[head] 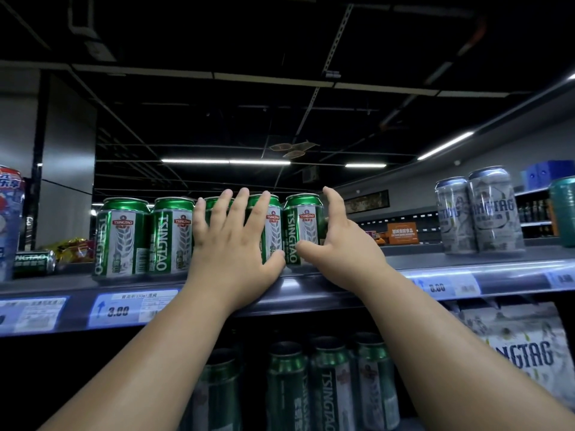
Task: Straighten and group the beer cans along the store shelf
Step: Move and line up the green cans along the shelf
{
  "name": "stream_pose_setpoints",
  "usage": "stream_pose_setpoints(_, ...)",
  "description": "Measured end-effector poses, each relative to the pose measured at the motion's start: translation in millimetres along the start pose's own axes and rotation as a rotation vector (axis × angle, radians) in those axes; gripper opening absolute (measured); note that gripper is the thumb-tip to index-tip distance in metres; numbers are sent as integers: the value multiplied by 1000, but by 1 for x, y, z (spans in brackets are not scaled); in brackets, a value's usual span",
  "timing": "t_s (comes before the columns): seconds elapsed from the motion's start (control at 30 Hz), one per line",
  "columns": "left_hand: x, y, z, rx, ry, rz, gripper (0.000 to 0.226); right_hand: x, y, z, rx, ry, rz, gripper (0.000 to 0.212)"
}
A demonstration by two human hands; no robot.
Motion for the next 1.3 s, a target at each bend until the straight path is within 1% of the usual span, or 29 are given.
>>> stream_pose_setpoints(0.37,-1,0,2,-5,-53,-12,88,2,-1,2,13,-4,-4,89)
stream_pose_setpoints(0.53,1,-2,5,20,-78,-31,87,3,-2,1,27,-3,-33,92)
stream_pose_setpoints(0.63,6,-3,15,62,-117,-23,85,4,-4,6,77,-4,-67,97)
stream_pose_setpoints(0.8,5,-7,7,-28,-7,62,86,4,-7,11,162,6,-50,99)
stream_pose_setpoints(0.87,2,-8,2,-66,26,71,87,5,-9,15,193,7,-65,99)
stream_pose_setpoints(0.93,1,-8,2,-68,35,61,86,5,-12,21,235,-53,-92,100)
stream_pose_setpoints(1.0,0,-10,4,-49,31,55,86,4,-16,26,267,-166,-121,97)
stream_pose_setpoints(1.1,-1,-14,8,-16,39,50,87,0,-25,26,250,-327,-137,89)
stream_pose_setpoints(1.2,-1,-18,9,-9,46,63,88,-8,-33,20,223,-390,-96,85)
stream_pose_setpoints(1.3,-1,-22,6,-17,26,92,88,-12,-41,17,229,-397,-29,87)
Point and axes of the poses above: each hand's wrist, its own y-axis towards the middle knuckle, its own x-axis out of the back of the hand, z = x × y, the point moved 8 cm from there along y, towards the middle knuckle, and after that the axes turned 5 degrees about -y, right-handed, at the moved point
